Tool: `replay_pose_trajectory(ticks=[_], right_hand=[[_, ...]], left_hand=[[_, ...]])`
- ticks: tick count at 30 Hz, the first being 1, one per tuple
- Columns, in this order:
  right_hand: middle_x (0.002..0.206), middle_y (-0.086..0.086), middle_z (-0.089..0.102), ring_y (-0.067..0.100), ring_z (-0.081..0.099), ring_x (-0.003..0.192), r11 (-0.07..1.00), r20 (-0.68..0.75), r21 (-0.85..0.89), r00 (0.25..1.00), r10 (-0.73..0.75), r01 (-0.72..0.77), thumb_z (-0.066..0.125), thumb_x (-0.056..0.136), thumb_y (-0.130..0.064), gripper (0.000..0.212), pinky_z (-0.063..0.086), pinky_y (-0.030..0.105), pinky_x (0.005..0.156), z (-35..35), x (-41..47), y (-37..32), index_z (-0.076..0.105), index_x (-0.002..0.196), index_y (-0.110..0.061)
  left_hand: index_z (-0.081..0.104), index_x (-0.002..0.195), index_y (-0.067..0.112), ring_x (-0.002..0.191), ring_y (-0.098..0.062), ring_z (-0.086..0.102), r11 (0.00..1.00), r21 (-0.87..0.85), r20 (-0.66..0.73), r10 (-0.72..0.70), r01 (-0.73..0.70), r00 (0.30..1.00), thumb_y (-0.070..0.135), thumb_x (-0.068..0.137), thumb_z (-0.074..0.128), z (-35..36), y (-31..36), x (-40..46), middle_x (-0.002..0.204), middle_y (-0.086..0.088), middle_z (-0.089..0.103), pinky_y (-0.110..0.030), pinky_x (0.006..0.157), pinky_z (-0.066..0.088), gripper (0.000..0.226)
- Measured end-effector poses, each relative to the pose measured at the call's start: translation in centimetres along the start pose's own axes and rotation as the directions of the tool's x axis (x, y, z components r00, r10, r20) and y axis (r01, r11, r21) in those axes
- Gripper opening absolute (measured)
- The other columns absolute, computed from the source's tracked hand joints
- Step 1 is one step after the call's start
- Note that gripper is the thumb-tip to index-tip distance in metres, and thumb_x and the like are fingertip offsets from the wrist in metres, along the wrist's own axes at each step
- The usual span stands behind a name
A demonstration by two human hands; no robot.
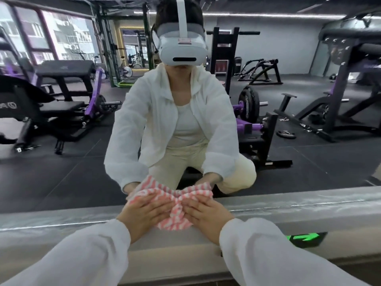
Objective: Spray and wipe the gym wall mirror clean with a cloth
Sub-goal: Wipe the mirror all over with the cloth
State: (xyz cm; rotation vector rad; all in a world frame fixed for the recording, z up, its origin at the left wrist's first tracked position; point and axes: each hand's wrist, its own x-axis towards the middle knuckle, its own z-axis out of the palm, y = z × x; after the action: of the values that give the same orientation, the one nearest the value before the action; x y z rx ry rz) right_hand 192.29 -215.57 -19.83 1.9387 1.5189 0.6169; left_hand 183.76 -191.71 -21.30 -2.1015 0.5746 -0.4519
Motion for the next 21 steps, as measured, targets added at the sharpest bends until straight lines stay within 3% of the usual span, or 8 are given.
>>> replay_pose_trajectory(ticks=[4,7,9,12,16,18,19,21], right_hand=[[0.12,-0.004,0.066,0.017,0.056,0.12,0.99,0.116,0.098,0.989,0.09,-0.101,0.074,0.057,-0.043,0.056,0.042,0.041,0.102,2.5,-4.8,1.4,0.071,0.111,-0.024],[0.125,0.004,0.063,0.025,0.04,0.127,0.974,0.089,0.071,0.974,0.208,-0.215,0.041,0.075,-0.032,0.053,0.02,0.044,0.109,2.4,-7.2,2.7,0.068,0.117,-0.014],[0.137,0.01,0.052,0.032,0.032,0.134,0.933,-0.018,0.166,0.945,0.326,-0.319,0.031,0.078,-0.028,0.06,0.018,0.045,0.11,1.7,-7.3,5.2,0.059,0.126,-0.006],[0.147,0.017,0.025,0.043,0.023,0.139,0.899,-0.261,0.212,0.864,0.431,-0.384,0.035,0.08,-0.013,0.059,0.029,0.054,0.111,-2.0,-6.4,11.0,0.037,0.137,0.002],[0.154,0.025,0.011,0.039,0.008,0.142,0.798,-0.517,0.16,0.639,0.569,-0.581,0.035,0.085,-0.009,0.072,0.015,0.039,0.117,-10.2,-5.8,18.6,-0.004,0.141,0.014],[0.149,0.019,0.03,0.027,0.03,0.136,0.746,-0.535,0.305,0.541,0.648,-0.592,0.047,0.08,-0.015,0.075,0.033,0.032,0.11,-14.1,-5.6,22.9,0.019,0.147,0.004],[0.145,0.019,0.037,0.027,0.038,0.132,0.754,-0.537,0.29,0.552,0.638,-0.589,0.054,0.074,-0.012,0.073,0.038,0.033,0.106,-15.9,-5.5,24.9,0.032,0.142,0.004],[0.153,0.021,0.022,0.032,0.026,0.141,0.758,-0.498,0.171,0.609,0.617,-0.629,0.051,0.083,-0.008,0.07,0.029,0.038,0.114,-18.7,-5.5,28.4,0.025,0.146,0.004]], left_hand=[[0.051,0.128,0.031,0.128,-0.004,0.045,0.996,0.035,0.106,0.072,-0.077,0.992,0.042,0.074,0.05,-2.7,0.9,5.0,0.141,0.015,0.035,-0.044,0.117,-0.007,0.055],[0.051,0.13,0.029,0.135,-0.011,0.035,0.999,-0.012,-0.006,0.044,-0.044,0.999,0.035,0.077,0.043,-4.6,0.0,7.5,0.144,0.012,0.041,-0.042,0.117,-0.005,0.055],[0.048,0.135,0.022,0.134,-0.02,0.03,0.997,-0.055,-0.142,-0.07,0.063,0.987,0.023,0.075,0.03,-6.0,-2.5,9.3,0.142,0.007,0.042,-0.043,0.117,-0.004,0.063],[0.018,0.148,0.02,0.143,-0.02,0.006,0.97,-0.042,-0.325,-0.24,0.239,0.915,0.019,0.076,0.029,-9.6,-8.7,11.3,0.144,0.007,0.028,-0.047,0.115,-0.004,0.073],[-0.005,0.151,0.021,0.146,-0.02,-0.004,0.925,-0.109,-0.459,-0.372,0.364,0.807,0.021,0.081,0.031,-15.3,-17.1,13.7,0.157,0.004,0.009,-0.048,0.115,-0.003,0.079],[0.005,0.149,0.018,0.144,-0.023,0.013,0.899,-0.164,-0.465,-0.433,0.405,0.772,0.024,0.083,0.028,-18.9,-20.5,14.9,0.153,-0.001,0.013,-0.047,0.113,0.001,0.071],[0.008,0.147,0.016,0.142,-0.026,0.019,0.887,-0.173,-0.47,-0.456,0.428,0.756,0.026,0.084,0.024,-20.8,-21.9,15.4,0.15,-0.002,0.015,-0.046,0.113,0.002,0.066],[0.0,0.144,0.018,0.144,-0.024,0.008,0.837,-0.206,-0.42,-0.543,0.507,0.727,0.029,0.088,0.013,-23.9,-24.4,16.5,0.153,-0.001,0.005,-0.045,0.114,-0.004,0.058]])
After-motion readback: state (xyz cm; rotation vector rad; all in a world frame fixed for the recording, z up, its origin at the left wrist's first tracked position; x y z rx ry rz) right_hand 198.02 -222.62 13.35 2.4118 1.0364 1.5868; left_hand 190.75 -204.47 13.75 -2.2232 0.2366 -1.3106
